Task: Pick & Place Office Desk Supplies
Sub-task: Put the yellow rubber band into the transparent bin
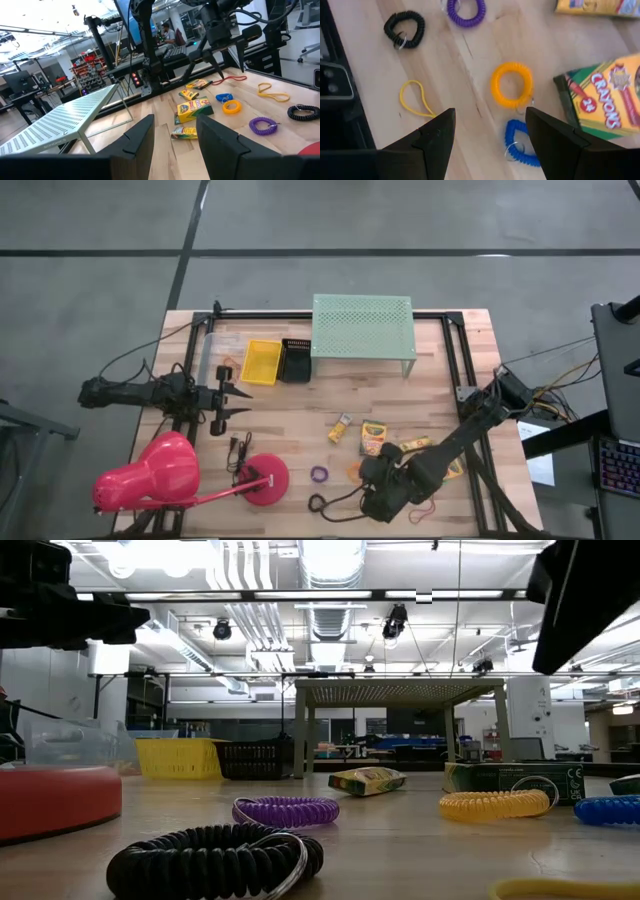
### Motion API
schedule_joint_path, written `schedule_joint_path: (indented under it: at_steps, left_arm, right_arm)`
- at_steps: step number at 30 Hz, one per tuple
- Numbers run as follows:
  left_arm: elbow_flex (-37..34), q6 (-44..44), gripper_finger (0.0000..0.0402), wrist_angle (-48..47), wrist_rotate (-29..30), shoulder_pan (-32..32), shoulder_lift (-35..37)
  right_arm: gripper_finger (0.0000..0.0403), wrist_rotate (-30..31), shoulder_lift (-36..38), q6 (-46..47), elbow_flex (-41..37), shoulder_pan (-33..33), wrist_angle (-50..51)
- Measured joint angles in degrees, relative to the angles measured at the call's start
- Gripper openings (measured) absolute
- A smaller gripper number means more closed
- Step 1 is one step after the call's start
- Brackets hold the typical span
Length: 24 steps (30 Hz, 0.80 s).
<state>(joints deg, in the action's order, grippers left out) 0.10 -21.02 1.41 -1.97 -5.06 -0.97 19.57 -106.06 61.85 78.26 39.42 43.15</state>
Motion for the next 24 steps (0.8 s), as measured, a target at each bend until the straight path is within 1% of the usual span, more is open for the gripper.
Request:
schedule_joint_path:
  at_steps: [6, 11, 13, 15, 18, 24]
  left_arm:
    - [0.0, 0.0, 0.0149, 0.0, 0.0, 0.0, 0.0]
    - [0.0, 0.0, 0.0149, 0.0, 0.0, 0.0, 0.0]
    - [0.0, 0.0, 0.0149, 0.0, 0.0, 0.0, 0.0]
    - [0.0, 0.0, 0.0149, 0.0, 0.0, 0.0, 0.0]
    - [0.0, 0.0, 0.0149, 0.0, 0.0, 0.0, 0.0]
    - [0.0, 0.0, 0.0149, 0.0, 0.0, 0.0, 0.0]
  right_arm:
    - [0.0238, -0.5, -2.9, -0.6, 0.0, 1.1, -0.9]
    - [0.0238, -0.5, -6.4, -14.7, 0.0, 2.9, -6.0]
    - [0.0238, -0.5, -7.4, -17.5, 0.0, 3.4, -7.6]
    - [0.0238, -0.5, -7.8, -16.7, 0.0, 3.9, -8.4]
    - [0.0238, -0.6, -8.3, -12.4, 0.0, 4.5, -9.3]
    - [0.0237, -0.5, -8.8, -7.4, 0.0, 4.9, -10.3]
